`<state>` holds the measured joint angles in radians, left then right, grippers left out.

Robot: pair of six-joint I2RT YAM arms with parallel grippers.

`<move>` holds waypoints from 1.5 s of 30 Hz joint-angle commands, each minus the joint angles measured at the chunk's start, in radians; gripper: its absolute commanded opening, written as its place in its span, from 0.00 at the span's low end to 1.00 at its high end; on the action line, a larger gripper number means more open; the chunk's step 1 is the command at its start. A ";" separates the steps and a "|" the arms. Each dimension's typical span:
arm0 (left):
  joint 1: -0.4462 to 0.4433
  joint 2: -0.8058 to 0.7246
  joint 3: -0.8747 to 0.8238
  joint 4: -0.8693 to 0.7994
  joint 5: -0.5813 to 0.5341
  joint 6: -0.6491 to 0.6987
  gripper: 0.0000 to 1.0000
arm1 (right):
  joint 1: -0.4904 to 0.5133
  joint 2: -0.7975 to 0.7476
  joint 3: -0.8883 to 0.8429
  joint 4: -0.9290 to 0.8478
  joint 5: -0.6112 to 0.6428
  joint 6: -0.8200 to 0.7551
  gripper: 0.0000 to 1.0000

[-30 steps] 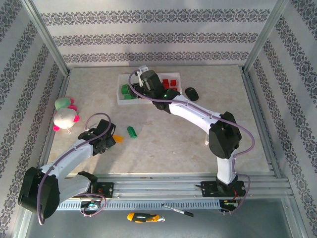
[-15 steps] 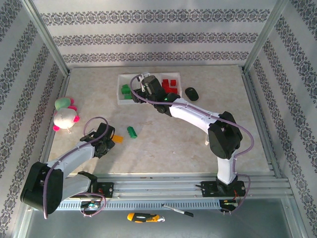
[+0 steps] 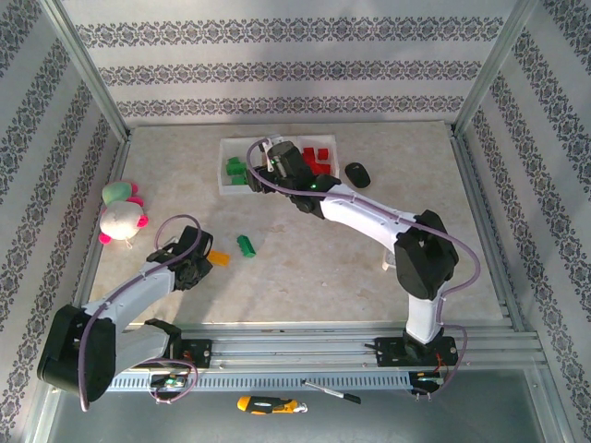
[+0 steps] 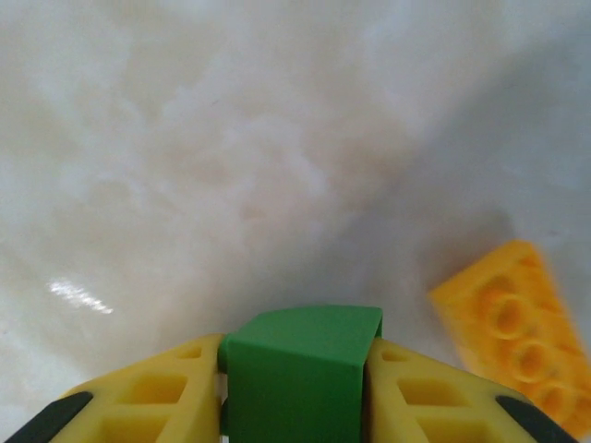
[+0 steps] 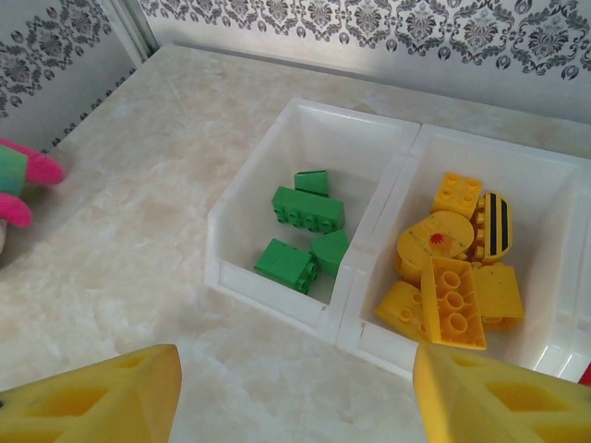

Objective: Sort the legos into containers by color
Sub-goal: Pick up the lego from the bottom-left of the table, then place the lego in the container.

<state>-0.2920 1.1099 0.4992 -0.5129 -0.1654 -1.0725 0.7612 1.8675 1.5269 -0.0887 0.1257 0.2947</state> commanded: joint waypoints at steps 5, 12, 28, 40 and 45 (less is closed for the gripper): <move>0.015 0.037 0.227 0.012 -0.036 0.179 0.35 | -0.003 -0.118 -0.089 0.038 -0.071 0.056 0.67; 0.025 0.319 0.534 0.109 -0.033 0.346 0.36 | -0.004 -0.182 -0.183 0.047 -0.066 0.064 0.68; 0.072 0.955 1.212 0.053 0.017 0.507 0.36 | -0.016 -0.261 -0.279 0.040 -0.018 0.059 0.69; 0.076 0.968 1.298 0.033 0.078 0.553 0.78 | -0.005 -0.265 -0.284 0.008 -0.051 0.024 0.70; 0.076 0.838 1.178 0.099 0.085 0.577 0.93 | 0.029 -0.230 -0.282 -0.004 -0.066 0.005 0.70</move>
<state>-0.2268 2.0628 1.7226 -0.4446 -0.0902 -0.5278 0.7654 1.6302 1.2510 -0.0807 0.0818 0.3271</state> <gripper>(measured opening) 0.922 0.702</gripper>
